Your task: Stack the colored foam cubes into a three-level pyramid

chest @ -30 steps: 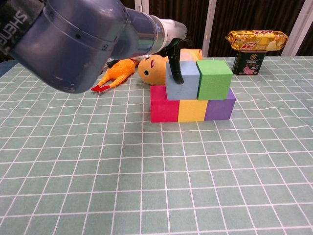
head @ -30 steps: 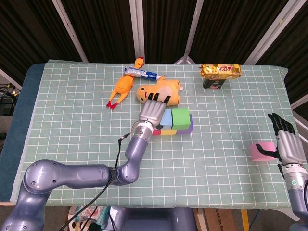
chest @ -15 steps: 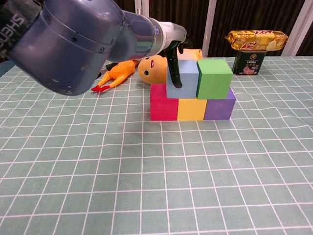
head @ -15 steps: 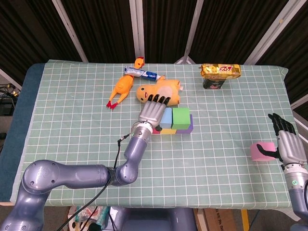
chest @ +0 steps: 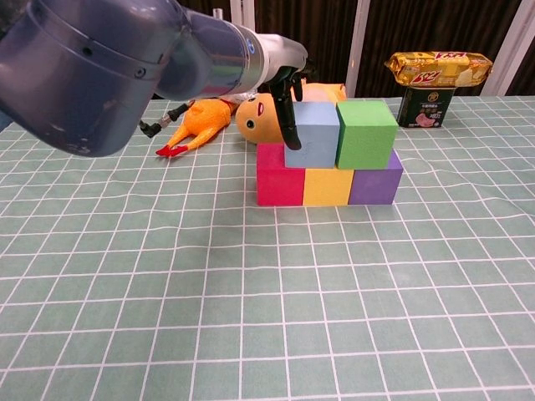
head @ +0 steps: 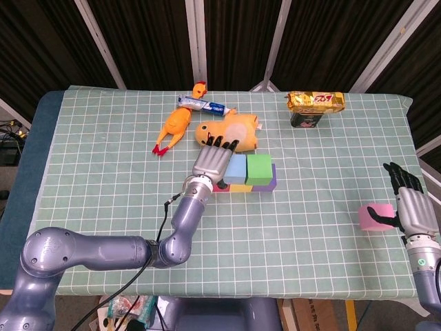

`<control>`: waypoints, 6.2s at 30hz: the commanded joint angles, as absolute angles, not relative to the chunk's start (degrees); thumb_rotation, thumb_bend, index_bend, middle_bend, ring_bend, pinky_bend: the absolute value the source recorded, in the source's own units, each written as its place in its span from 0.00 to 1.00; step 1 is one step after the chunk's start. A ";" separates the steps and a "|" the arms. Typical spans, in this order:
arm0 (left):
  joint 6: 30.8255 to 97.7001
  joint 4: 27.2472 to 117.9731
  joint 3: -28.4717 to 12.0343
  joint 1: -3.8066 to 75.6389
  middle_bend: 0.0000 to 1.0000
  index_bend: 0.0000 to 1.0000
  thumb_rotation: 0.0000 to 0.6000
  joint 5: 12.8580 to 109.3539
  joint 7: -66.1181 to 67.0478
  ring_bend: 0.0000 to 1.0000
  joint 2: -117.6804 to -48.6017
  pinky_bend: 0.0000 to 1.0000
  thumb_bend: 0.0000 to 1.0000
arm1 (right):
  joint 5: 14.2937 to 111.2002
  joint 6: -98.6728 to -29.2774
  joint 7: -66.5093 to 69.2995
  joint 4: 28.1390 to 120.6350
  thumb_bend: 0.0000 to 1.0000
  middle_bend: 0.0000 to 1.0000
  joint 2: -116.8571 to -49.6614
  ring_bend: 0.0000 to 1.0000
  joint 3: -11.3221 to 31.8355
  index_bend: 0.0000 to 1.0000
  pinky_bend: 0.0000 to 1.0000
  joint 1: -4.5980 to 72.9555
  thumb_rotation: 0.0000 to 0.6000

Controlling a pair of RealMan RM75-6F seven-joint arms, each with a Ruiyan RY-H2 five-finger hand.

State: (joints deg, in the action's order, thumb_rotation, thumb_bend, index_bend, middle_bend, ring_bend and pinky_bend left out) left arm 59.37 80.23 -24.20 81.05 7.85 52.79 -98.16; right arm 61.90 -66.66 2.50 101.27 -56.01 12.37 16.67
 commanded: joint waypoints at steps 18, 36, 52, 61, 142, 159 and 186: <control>61.81 85.88 -23.13 77.99 0.14 0.00 1.00 6.76 51.93 0.02 -93.91 0.04 0.13 | 62.40 -66.73 2.12 102.17 0.30 0.00 -55.82 0.00 12.11 0.00 0.00 16.66 1.00; 66.38 97.79 -19.54 70.53 0.17 0.00 1.00 9.14 48.48 0.02 -85.31 0.04 0.14 | 62.35 -66.61 1.89 102.72 0.30 0.00 -55.57 0.00 11.99 0.00 0.00 16.73 1.00; 63.68 99.29 -15.12 66.93 0.17 0.00 1.00 10.22 45.97 0.02 -84.92 0.04 0.14 | 62.02 -66.82 0.96 102.94 0.30 0.00 -55.78 0.00 11.80 0.00 0.00 16.78 1.00; 62.24 95.72 -12.60 65.93 0.17 0.00 1.00 9.73 45.39 0.02 -88.26 0.04 0.15 | 61.69 -66.71 1.46 102.86 0.30 0.00 -55.62 0.00 12.01 0.00 0.00 16.77 1.00; 65.01 104.10 -12.92 61.51 0.16 0.00 1.00 20.80 40.87 0.02 -84.39 0.04 0.16 | 62.34 -66.82 1.26 103.19 0.30 0.00 -55.85 0.00 11.70 0.00 0.00 16.86 1.00; 62.39 102.44 -13.92 63.80 0.16 0.00 1.00 18.73 41.05 0.02 -85.98 0.04 0.16 | 62.38 -67.48 0.56 103.96 0.30 0.00 -55.79 0.00 11.74 0.00 0.00 16.80 1.00; 62.30 95.92 -15.91 67.94 0.16 0.00 1.00 17.14 42.22 0.02 -94.18 0.04 0.16 | 62.19 -66.79 1.61 103.64 0.30 0.00 -55.73 0.00 11.83 0.00 0.00 16.91 1.00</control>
